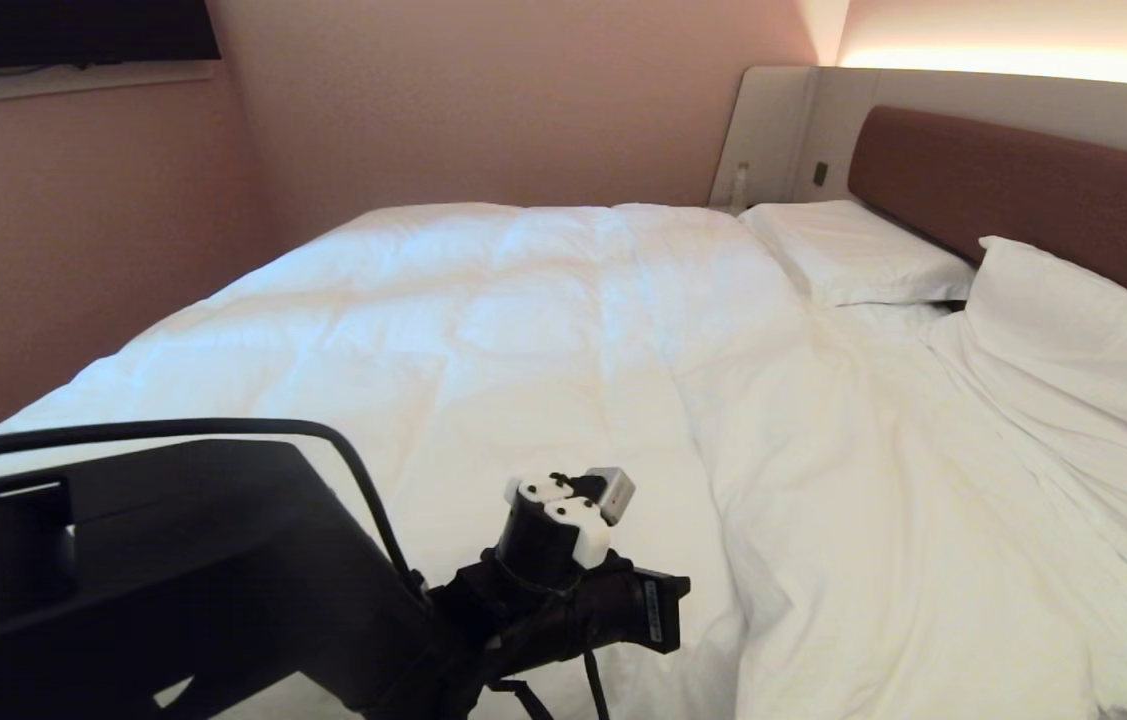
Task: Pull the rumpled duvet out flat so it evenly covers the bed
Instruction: Flatten the corners of the folded blanket
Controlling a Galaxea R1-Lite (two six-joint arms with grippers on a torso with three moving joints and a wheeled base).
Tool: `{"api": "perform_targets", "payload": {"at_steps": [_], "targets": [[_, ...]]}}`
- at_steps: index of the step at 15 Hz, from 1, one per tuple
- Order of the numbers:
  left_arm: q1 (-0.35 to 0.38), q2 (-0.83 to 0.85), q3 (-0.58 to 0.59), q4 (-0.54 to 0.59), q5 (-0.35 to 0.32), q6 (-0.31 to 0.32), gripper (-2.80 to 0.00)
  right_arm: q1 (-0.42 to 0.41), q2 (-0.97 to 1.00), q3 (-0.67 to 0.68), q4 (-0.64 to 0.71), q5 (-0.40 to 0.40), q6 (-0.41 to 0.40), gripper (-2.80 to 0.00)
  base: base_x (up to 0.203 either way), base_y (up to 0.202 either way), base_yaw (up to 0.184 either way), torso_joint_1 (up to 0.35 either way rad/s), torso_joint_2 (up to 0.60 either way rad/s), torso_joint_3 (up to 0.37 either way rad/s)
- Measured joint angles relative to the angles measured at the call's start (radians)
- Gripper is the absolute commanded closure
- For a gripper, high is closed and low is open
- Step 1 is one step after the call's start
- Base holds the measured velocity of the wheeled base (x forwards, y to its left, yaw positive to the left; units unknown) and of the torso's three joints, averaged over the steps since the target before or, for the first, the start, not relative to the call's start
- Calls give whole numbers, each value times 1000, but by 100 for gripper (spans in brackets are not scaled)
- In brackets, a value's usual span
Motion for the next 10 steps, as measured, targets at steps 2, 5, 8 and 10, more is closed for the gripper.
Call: {"api": "perform_targets", "payload": {"at_steps": [2, 5, 8, 10], "targets": [[-5, 15, -36, 43, 1, 1, 0, 0, 0, 0, 0, 0, 0, 0, 0, 0, 0, 0, 0, 0], [-16, 56, -124, 136, 5, -1, 0, 0, 0, 0, 0, 0, 0, 0, 0, 0, 0, 0, 0, 0], [-45, 102, -220, 205, 43, -3, 0, 1, 0, 0, 0, 0, 0, 0, 0, 0, 0, 0, 0, 0], [-65, 127, -275, 248, 53, -3, -280, 1, 0, 0, 0, 0, 0, 0, 0, 0, 0, 0, 0, 0]]}}
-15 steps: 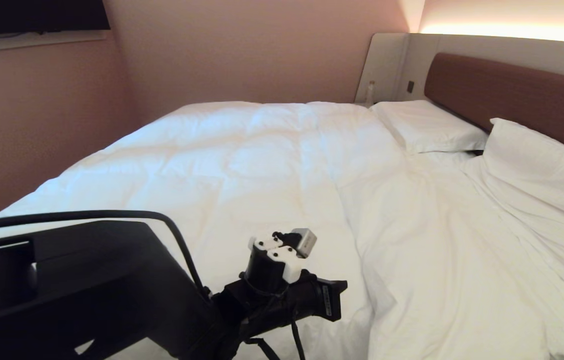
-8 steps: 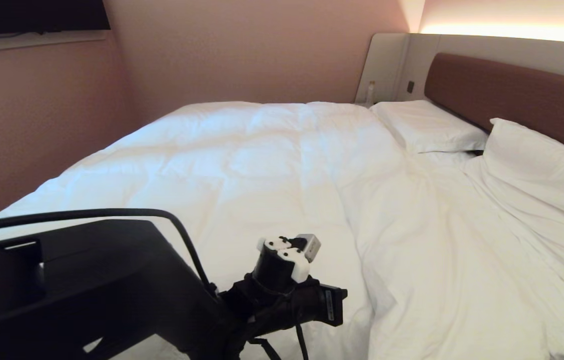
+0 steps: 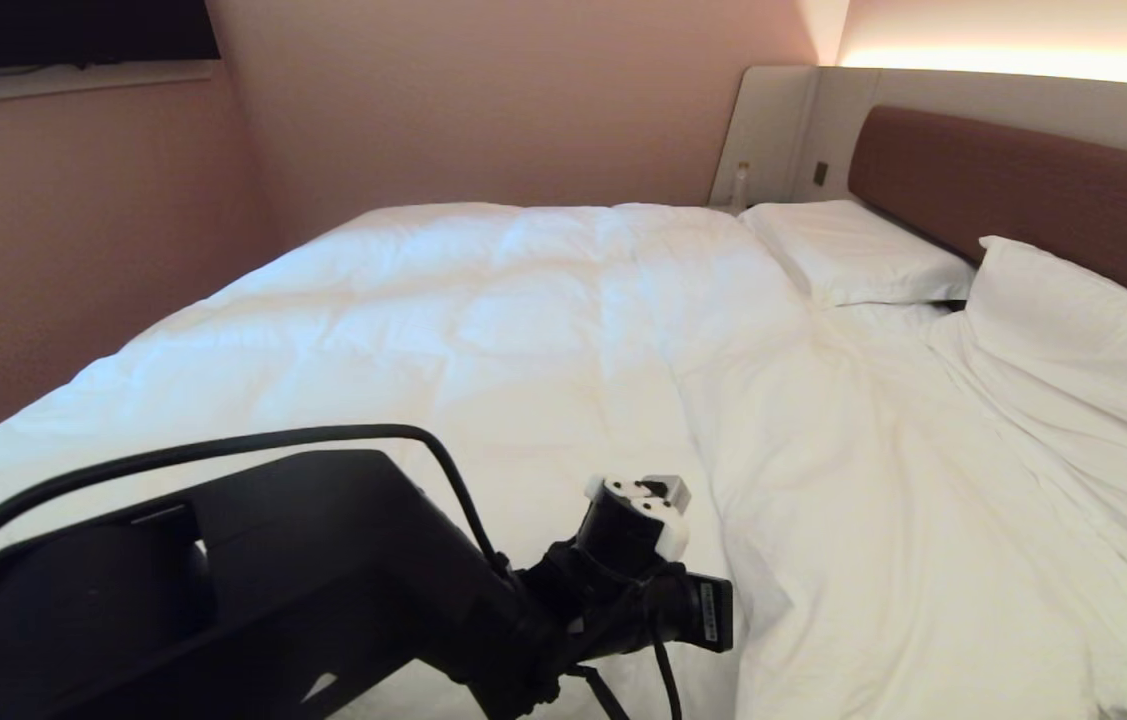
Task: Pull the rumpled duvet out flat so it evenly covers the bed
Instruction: Flatten the corners of the folded blanket
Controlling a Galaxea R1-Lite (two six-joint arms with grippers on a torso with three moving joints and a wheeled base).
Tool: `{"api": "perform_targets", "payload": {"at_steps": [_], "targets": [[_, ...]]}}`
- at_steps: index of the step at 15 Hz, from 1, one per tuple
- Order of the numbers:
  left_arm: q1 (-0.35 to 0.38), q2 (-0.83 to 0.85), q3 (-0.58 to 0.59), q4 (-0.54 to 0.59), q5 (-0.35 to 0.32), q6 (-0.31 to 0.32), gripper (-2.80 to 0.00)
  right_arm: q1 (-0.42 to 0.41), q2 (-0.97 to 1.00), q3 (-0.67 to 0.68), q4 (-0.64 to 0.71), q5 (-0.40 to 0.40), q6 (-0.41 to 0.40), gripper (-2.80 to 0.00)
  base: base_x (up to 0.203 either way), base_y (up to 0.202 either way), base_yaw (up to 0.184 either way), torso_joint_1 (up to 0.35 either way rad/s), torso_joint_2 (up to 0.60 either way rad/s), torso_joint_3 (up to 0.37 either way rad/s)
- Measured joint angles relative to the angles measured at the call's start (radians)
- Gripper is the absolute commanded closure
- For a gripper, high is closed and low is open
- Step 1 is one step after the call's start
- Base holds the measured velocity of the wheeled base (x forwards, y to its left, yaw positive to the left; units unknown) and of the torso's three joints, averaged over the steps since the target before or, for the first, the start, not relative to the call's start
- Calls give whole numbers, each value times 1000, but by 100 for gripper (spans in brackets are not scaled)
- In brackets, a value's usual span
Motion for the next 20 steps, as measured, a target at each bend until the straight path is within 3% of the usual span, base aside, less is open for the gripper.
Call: {"api": "perform_targets", "payload": {"at_steps": [5, 8, 10, 15, 20], "targets": [[-61, 35, -57, 37, -1, -20, -280, -1, 0, 0, 0, 0, 0, 0, 0, 0, 0, 0, 0, 0], [-96, 67, -118, 45, 27, -97, -280, -1, 0, 0, -1, 0, 1, 0, 0, 0, 0, 0, 0, 0], [-103, 103, -194, 89, 89, -122, -280, -1, 0, 0, -1, 0, 1, 0, 0, 0, 0, 0, 0, 0], [-141, 213, -416, 321, 388, -128, -280, -1, 0, 0, -2, 0, 2, 0, 0, 0, 0, 0, 0, 0], [-173, 275, -480, 341, 405, -124, -280, -1, 0, 0, -1, 0, 2, 0, 0, 0, 0, 0, 0, 0]]}}
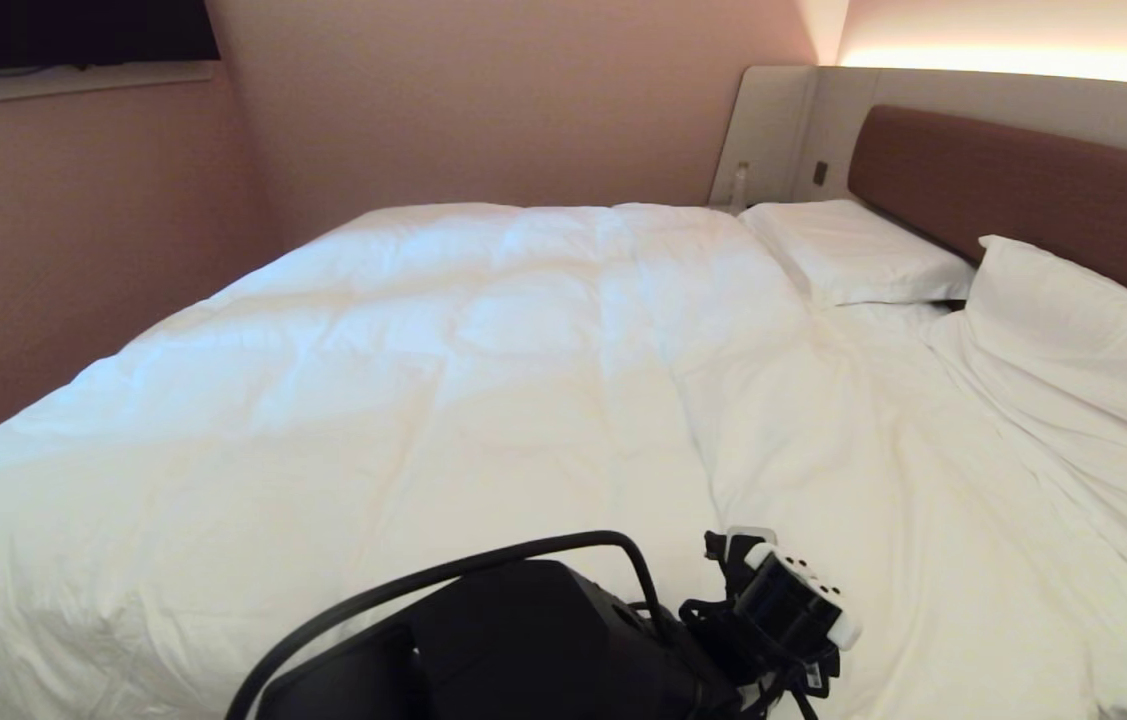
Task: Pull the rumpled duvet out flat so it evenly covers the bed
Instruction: Flatten the corners of the folded blanket
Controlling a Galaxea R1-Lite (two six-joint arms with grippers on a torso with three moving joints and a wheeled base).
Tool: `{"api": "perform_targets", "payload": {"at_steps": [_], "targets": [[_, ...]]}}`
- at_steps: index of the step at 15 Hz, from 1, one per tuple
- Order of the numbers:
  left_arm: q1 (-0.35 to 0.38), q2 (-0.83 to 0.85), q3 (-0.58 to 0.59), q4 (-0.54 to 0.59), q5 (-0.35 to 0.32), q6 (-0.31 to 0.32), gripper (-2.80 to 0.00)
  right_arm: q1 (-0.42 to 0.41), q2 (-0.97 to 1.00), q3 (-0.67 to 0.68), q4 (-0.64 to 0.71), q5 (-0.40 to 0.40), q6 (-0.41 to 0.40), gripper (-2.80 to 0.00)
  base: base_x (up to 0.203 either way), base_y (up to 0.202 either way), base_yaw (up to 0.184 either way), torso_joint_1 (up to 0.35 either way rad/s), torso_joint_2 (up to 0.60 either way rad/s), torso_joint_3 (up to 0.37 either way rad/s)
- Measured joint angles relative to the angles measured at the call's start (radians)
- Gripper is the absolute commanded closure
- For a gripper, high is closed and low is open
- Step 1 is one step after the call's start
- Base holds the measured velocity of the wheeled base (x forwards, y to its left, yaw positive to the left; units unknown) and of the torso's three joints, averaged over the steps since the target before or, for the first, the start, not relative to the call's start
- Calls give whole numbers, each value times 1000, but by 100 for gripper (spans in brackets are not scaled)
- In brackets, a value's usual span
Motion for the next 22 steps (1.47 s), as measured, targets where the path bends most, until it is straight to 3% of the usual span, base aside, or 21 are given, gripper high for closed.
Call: {"api": "perform_targets", "payload": {"at_steps": [5, 9, 17, 22], "targets": [[-5, 24, -34, 12, -10, -4, -280, 0, 0, 0, 0, 0, 0, 0, 0, 0, 0, 0, 0, 0], [-4, 66, -164, 149, 5, -6, -280, 0, 0, 0, 0, 0, -2, 0, 0, 0, 0, 0, 0, 0], [-43, 112, -271, 152, -7, 2, -280, 0, 0, 0, -1, 0, -2, 0, 0, 0, 0, 0, 0, 0], [-48, 115, -282, 157, -19, 3, -280, 0, 0, 0, -1, 0, -2, 0, 0, 0, 0, 0, 0, 0]]}}
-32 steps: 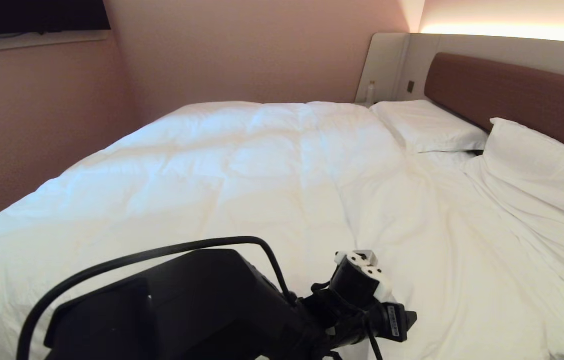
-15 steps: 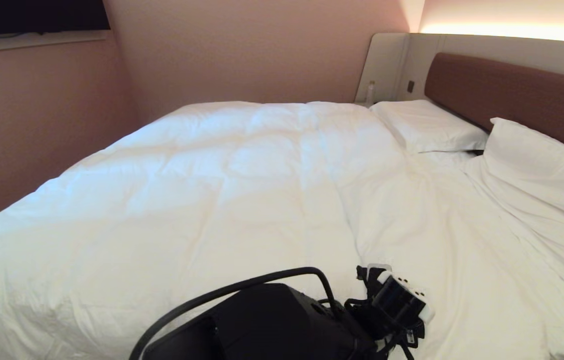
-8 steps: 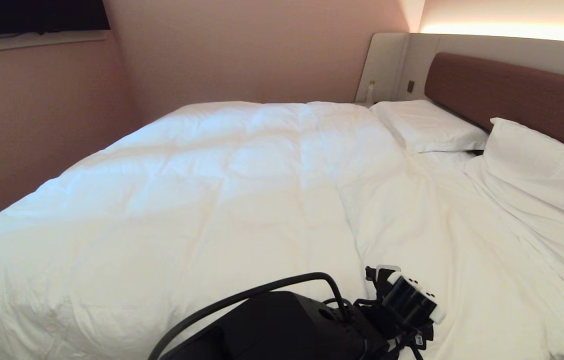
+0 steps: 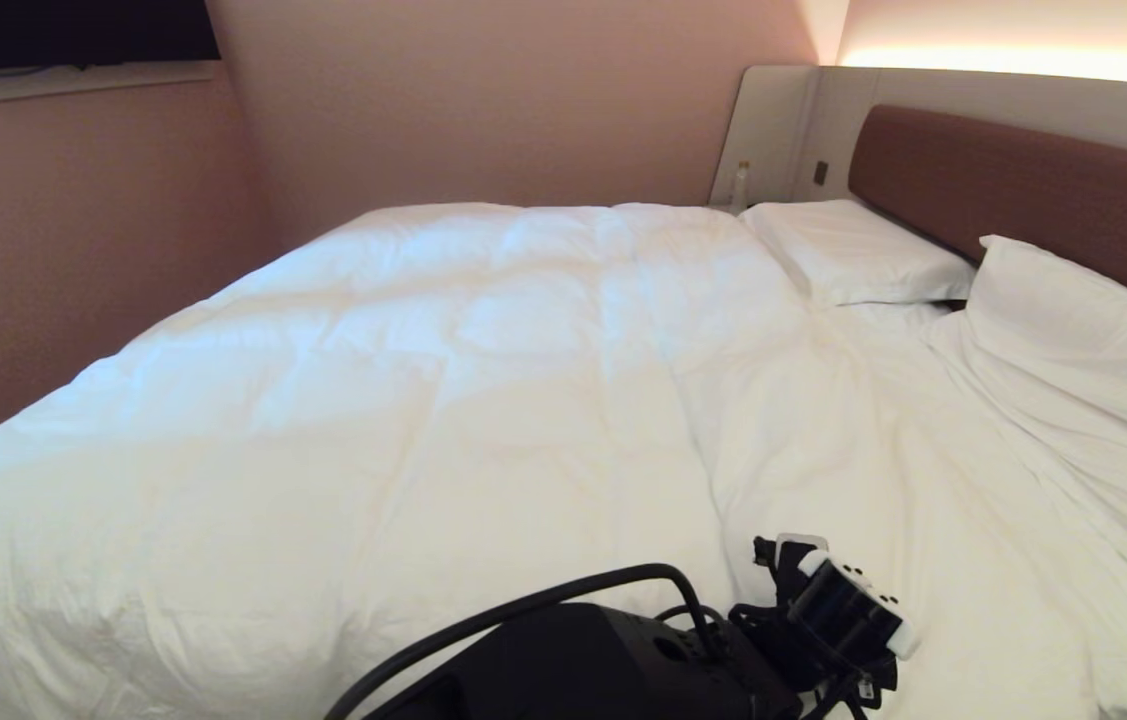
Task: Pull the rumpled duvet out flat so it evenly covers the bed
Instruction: Flatten the corners of the folded blanket
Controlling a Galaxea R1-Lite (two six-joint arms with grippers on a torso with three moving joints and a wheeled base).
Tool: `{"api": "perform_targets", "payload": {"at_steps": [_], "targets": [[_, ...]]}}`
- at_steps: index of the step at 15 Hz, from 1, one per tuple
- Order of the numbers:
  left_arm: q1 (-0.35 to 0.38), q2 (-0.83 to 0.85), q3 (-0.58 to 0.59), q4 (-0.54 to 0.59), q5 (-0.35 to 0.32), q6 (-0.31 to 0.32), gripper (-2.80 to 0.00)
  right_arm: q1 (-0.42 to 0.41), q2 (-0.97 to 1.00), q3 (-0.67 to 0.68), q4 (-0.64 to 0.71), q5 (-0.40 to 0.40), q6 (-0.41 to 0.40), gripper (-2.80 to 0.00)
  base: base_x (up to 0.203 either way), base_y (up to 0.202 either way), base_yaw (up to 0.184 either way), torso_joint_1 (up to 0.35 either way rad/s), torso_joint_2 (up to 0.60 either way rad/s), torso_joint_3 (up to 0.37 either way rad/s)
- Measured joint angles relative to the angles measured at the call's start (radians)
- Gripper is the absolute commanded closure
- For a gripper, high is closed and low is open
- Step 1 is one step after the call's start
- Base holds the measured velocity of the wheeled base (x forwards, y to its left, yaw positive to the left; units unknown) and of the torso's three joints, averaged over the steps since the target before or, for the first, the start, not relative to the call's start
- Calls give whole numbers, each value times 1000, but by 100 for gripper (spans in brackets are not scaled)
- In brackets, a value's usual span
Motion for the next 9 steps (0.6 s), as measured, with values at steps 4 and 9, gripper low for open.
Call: {"api": "perform_targets", "payload": {"at_steps": [4, 9], "targets": [[0, 1, -2, 1, -8, 5, -280, 0, 0, 0, 0, 0, 0, 0, 0, 0, 0, 0, 0, 0], [-1, -9, -8, 64, -44, 5, -280, 0, 0, 0, 1, 0, 0, 0, 0, 0, 0, 0, 0, 0]]}}
